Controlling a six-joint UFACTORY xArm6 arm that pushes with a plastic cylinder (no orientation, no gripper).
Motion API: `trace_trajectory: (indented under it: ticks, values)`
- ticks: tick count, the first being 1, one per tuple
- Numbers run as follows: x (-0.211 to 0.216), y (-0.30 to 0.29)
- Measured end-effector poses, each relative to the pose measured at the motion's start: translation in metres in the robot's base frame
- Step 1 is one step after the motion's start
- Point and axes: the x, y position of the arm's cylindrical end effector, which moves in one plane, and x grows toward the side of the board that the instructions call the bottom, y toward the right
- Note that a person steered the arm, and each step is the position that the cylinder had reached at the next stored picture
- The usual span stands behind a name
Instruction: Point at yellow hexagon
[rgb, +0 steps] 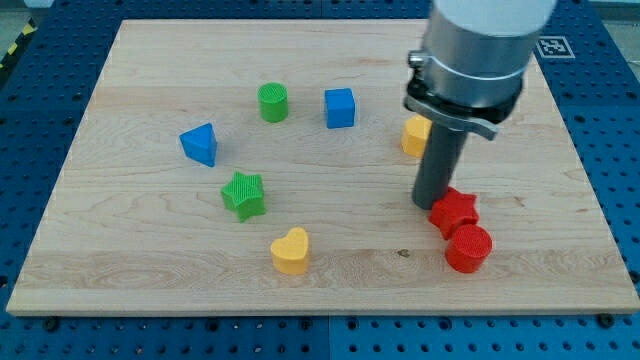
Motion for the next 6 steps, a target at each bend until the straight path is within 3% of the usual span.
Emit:
trace_trajectory:
  ticks: [1, 3, 6]
  values:
    - [0.001, 0.009]
    - [-0.006, -0.031]
    - [-0.097, 0.065]
